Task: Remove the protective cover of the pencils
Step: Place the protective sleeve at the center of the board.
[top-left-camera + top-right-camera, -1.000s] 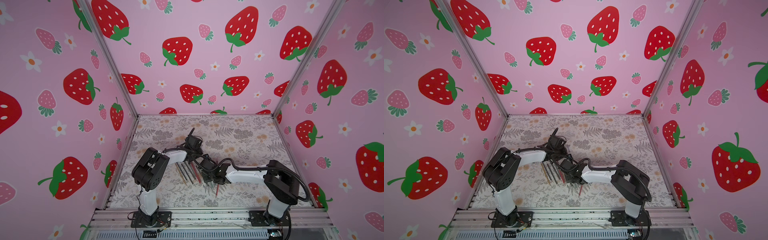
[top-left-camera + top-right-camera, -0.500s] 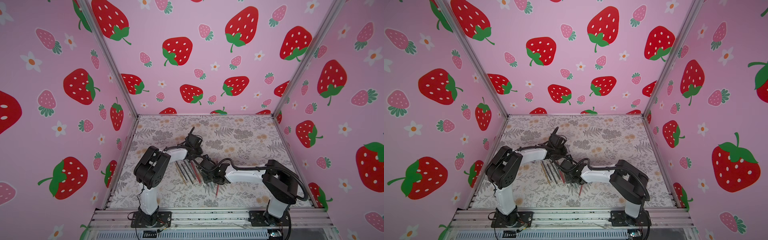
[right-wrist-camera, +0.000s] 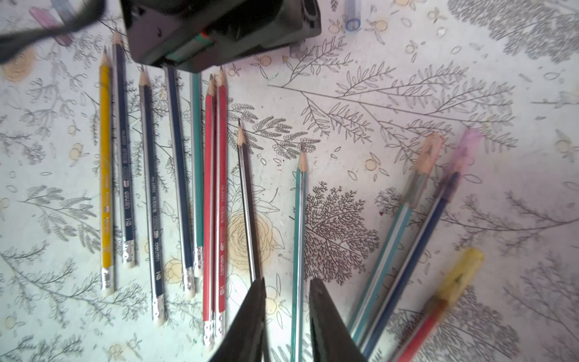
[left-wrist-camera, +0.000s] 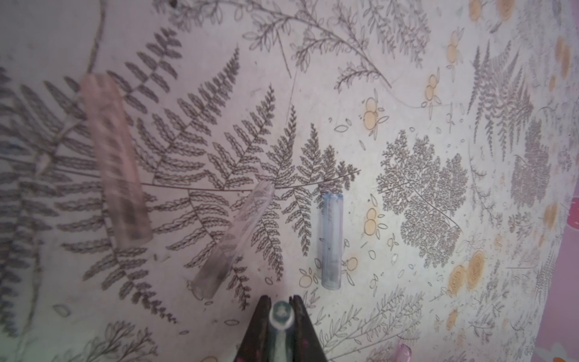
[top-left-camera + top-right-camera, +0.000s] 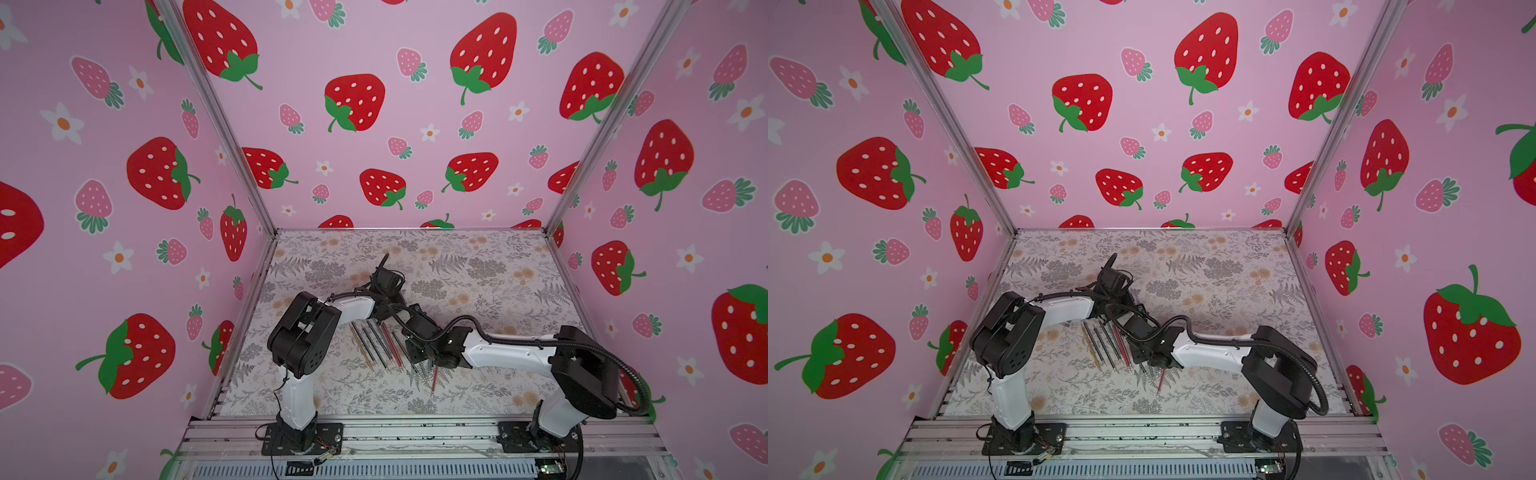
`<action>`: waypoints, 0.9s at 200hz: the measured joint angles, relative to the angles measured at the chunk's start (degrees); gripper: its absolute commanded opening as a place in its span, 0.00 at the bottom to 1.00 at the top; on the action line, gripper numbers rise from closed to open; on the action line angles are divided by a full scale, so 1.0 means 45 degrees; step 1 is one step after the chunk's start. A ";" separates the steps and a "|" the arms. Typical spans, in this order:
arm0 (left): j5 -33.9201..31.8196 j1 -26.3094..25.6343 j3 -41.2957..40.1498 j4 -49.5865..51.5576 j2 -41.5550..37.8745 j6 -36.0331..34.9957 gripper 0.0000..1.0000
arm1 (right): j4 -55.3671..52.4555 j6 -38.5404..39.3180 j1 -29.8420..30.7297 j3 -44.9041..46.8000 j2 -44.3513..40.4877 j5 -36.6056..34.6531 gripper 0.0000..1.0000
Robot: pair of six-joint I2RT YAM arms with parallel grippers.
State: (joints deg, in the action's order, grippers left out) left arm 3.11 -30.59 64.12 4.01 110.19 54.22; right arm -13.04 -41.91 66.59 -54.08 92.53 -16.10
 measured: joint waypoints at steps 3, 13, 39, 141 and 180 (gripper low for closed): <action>0.0000 0.0000 0.0000 0.0000 0.0000 -0.0005 0.16 | -0.0005 -0.0010 0.0000 0.0063 -0.0107 -0.0039 0.28; 0.0015 0.0000 0.0000 -0.0005 0.0000 -0.0005 0.17 | -0.0005 -0.0063 0.0000 0.0262 -0.0413 -0.0233 0.28; 0.0034 0.0000 0.0000 -0.0019 0.0000 -0.0015 0.18 | -0.0073 -0.0316 -0.0005 0.0714 -0.0821 -0.0729 0.27; 0.0078 0.0005 -0.0418 -0.0141 -0.0345 -0.0039 0.23 | -0.0389 -0.1107 -0.0306 0.1010 -0.0330 -0.1175 0.20; 0.0112 0.0005 -0.0767 -0.0194 -0.0835 -0.0044 0.23 | -0.0418 -0.1112 -0.0427 0.1010 0.0078 -0.1132 0.20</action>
State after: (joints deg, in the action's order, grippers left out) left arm 3.62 -30.57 60.66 3.14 106.43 54.02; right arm -14.92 -46.92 64.66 -49.54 92.88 -21.19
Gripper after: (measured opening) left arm 0.225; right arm 0.197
